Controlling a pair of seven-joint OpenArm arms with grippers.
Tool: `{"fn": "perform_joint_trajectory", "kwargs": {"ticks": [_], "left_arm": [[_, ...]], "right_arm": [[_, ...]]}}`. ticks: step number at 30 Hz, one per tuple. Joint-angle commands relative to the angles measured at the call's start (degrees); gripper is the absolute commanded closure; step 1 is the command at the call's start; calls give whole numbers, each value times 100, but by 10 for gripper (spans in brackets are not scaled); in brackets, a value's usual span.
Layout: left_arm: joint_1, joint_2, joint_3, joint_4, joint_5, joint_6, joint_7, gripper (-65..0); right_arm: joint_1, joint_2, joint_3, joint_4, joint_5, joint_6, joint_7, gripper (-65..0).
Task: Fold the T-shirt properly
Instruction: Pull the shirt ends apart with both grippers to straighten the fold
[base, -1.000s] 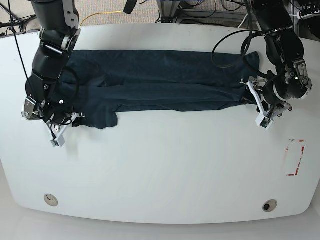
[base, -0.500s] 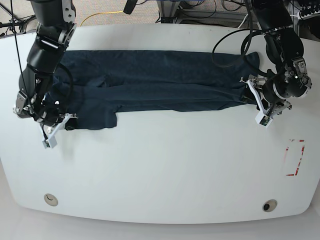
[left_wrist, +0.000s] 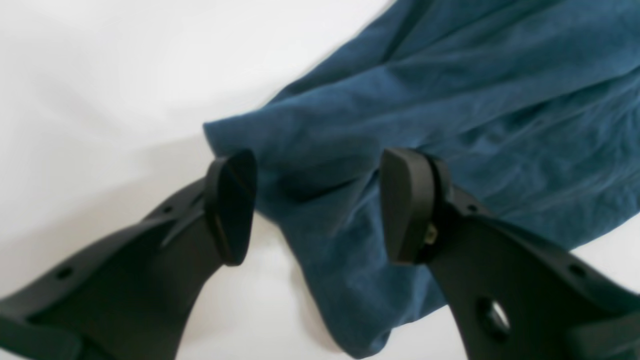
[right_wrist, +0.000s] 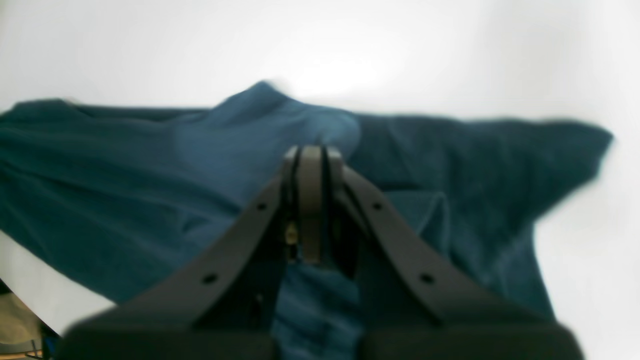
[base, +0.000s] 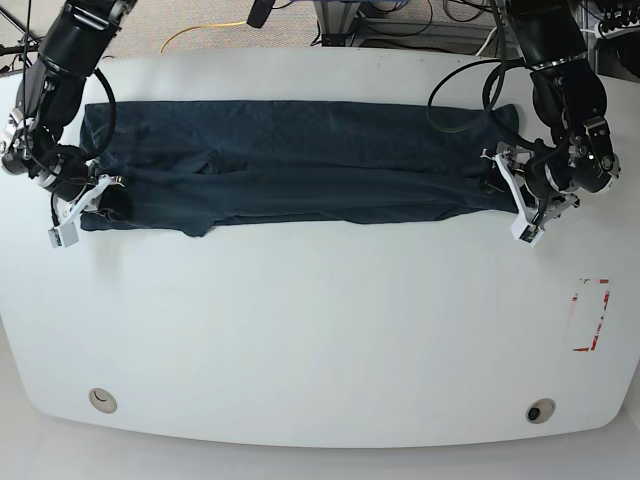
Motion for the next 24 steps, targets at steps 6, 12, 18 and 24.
{"fn": "perform_joint_trajectory", "kwargs": {"ticks": [6, 12, 18, 24], "left_arm": [[-8, -163, -19, 16, -64, -6, -245, -360], [-17, -198, -19, 7, -73, -6, -245, -360], [1, -198, -19, 25, -73, -6, -245, -360], [10, -198, -28, 25, -73, -6, -245, -360]], "right_arm": [[-365, 70, 358, 515, 351, 14, -105, 0], [-655, 70, 455, 515, 342, 14, -105, 0], [-875, 70, 455, 515, 325, 14, -105, -33], [-1025, 96, 455, 506, 307, 14, -61, -287]]}}
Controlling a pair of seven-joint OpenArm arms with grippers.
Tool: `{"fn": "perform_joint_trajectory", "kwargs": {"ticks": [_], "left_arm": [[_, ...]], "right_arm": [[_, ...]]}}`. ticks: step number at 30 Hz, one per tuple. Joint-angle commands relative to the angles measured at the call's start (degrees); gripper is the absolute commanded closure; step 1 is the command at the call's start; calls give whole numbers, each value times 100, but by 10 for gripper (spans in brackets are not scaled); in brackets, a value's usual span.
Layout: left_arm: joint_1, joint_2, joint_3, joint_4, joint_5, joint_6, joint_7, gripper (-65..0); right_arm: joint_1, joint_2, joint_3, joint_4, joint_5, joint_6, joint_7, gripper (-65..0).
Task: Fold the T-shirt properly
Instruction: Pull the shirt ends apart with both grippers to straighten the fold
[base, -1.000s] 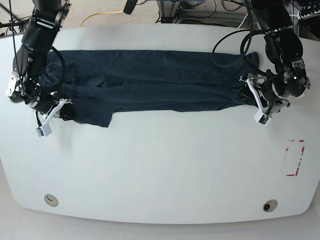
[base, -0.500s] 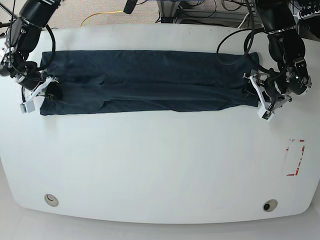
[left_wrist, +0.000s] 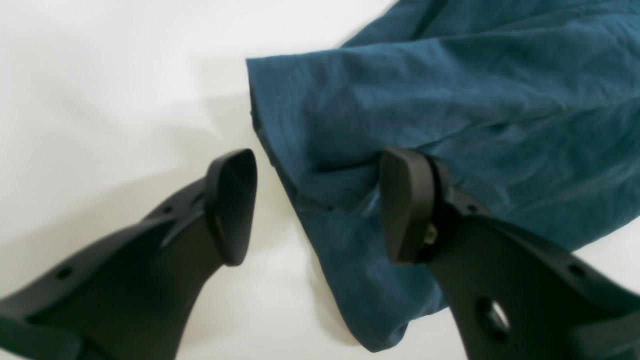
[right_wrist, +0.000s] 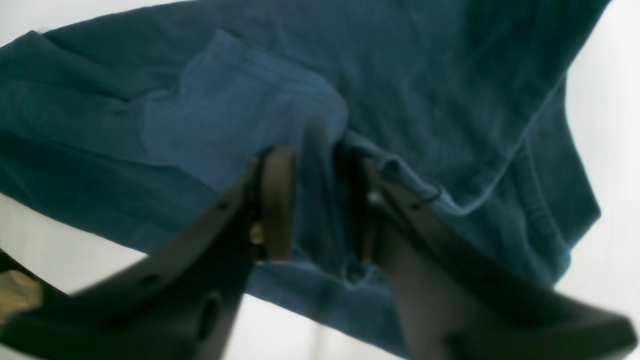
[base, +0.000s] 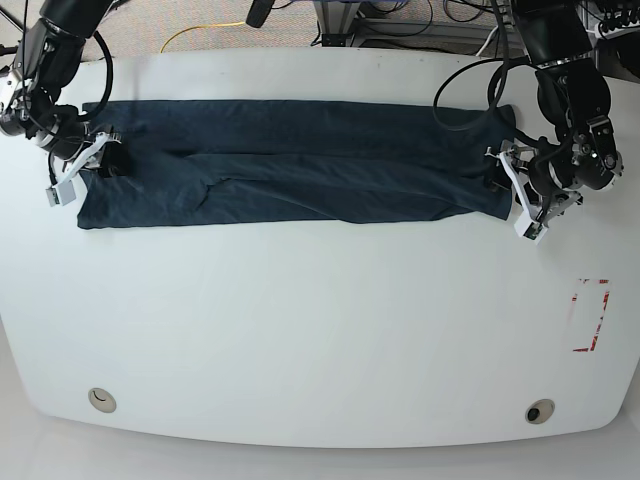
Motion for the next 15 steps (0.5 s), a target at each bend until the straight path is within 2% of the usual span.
{"fn": "perform_joint_trajectory", "kwargs": {"ticks": [1, 4, 9, 15], "left_arm": [[-71, -78, -28, 97, -49, -6, -76, -360], [-71, -87, -28, 97, -49, -6, -76, -360], [-71, -87, -28, 106, -49, -6, -76, -360], [-71, -131, -28, 106, -49, -6, -76, -360]], "right_arm": [[-85, 166, 53, 93, 124, 12, 225, -320], [-182, 192, 53, 93, 124, 12, 498, -373], [-393, 289, 237, 295, 159, 12, 700, -371], [-551, -98, 264, 1359, 167, 12, 691, -371]]}}
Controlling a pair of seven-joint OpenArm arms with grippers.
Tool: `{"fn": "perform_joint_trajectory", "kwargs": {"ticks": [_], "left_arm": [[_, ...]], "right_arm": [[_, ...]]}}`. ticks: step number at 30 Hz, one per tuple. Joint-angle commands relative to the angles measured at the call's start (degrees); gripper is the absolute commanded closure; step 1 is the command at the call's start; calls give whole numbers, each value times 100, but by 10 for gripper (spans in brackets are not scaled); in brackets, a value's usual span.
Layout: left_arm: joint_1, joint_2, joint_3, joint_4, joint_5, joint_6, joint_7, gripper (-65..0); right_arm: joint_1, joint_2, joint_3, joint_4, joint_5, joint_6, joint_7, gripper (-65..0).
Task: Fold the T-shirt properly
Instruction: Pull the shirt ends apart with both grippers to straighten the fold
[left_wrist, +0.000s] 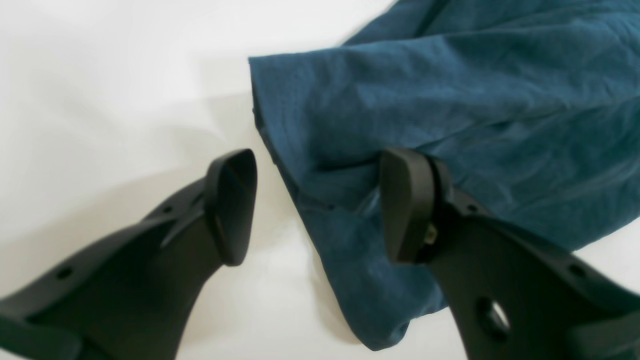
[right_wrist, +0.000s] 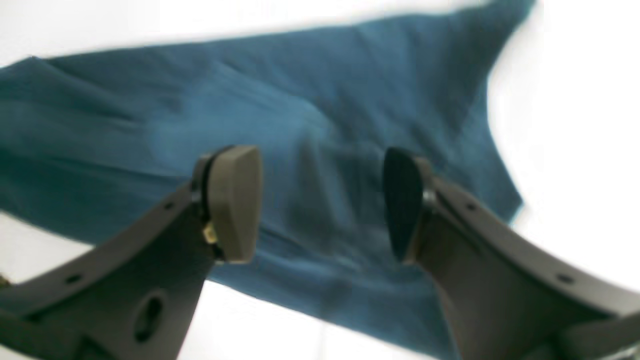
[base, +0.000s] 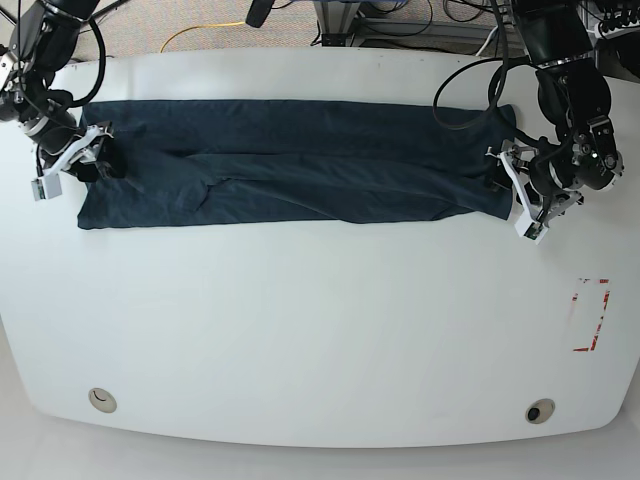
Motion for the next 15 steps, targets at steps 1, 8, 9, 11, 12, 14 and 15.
{"fn": "perform_joint_trajectory", "kwargs": {"ticks": [1, 8, 9, 11, 12, 14, 15], "left_arm": [[-69, -124, -28, 104, -49, -8, -72, -360], [-69, -124, -28, 95, -49, -8, -72, -360], [-69, -124, -28, 95, -49, -8, -72, -360], [-69, -124, -28, 95, -49, -8, -72, -360], [-69, -124, -28, 95, -49, -8, -72, -360], [-69, -124, -28, 104, -58, -8, -72, -360], [-69, -124, -28, 104, -58, -8, -72, -360]], "right_arm": [[-16, -41, -14, 588, 113, 34, 90, -371], [275, -507, -119, 843, 78, 34, -376, -366], [319, -560, -216, 834, 69, 34, -411, -354], [336, -613, -409, 764, 7, 34, -411, -309], [345, -648, -489, 720, -45, 34, -411, -284], [406, -657, -656, 553, -265, 34, -402, -206], [450, -657, -708, 474, -379, 34, -402, -176]]}}
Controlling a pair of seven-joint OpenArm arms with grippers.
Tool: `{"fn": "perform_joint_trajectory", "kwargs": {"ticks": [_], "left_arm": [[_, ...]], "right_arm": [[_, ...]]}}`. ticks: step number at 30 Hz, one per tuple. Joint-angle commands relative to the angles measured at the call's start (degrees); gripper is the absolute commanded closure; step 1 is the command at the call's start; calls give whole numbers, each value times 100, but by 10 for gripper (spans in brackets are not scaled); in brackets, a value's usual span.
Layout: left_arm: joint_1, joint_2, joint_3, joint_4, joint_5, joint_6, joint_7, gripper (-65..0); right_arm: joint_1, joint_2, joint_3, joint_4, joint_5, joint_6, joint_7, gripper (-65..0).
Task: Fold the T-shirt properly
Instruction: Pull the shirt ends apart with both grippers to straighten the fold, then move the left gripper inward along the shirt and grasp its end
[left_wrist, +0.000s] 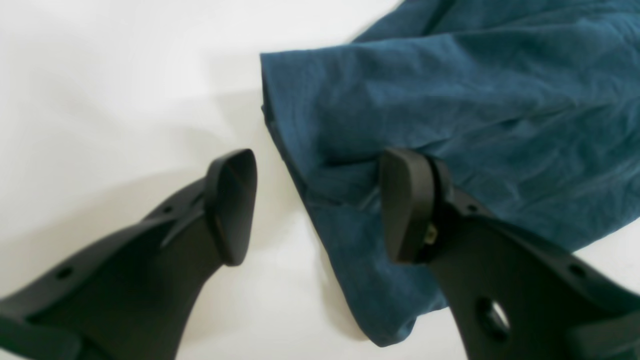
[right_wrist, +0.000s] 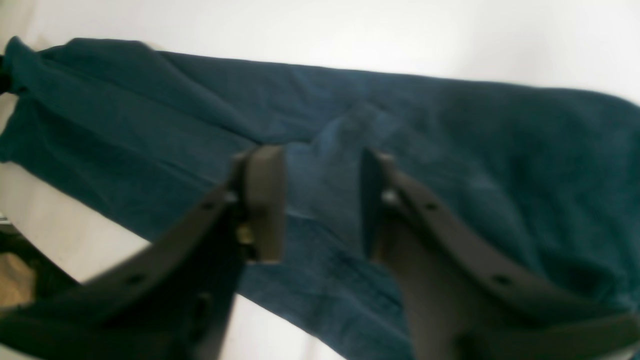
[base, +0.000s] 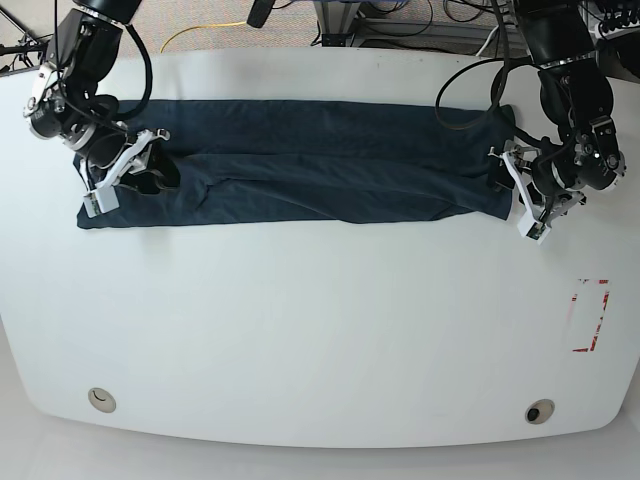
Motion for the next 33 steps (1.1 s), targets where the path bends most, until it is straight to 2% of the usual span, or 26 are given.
{"fn": "perform_joint_trajectory", "kwargs": {"ticks": [1, 4, 9, 11, 19, 25, 29, 33], "left_arm": [[-71, -76, -17, 106, -62, -6, -78, -360], [-71, -76, -17, 106, -62, -6, -78, -360], [-71, -76, -17, 97, -62, -6, -78, -360], [-71, -76, -17, 88, -62, -6, -78, -360], [-71, -85, -17, 80, -62, -6, -78, -360], [-80, -85, -25, 106, -106, -6, -52, -360], [-150, -59, -421, 115, -352, -6, 194, -363], [-317, -59, -1274, 71, -1231, -6, 581, -388]], "right_arm": [[143, 113, -106, -193, -369, 32, 76, -141], [222, 113, -202, -519, -800, 32, 85, -89], [433, 165, -185, -958, -1424, 32, 199, -87], [450, 306, -167, -976, -1547, 32, 208, -87], [406, 930, 0, -993, -1644, 32, 375, -87], [397, 1124, 387, -1161, -1609, 32, 358, -87], [406, 983, 387, -932, -1600, 32, 314, -87], [406, 675, 387, -519, -1600, 32, 32, -87]]}}
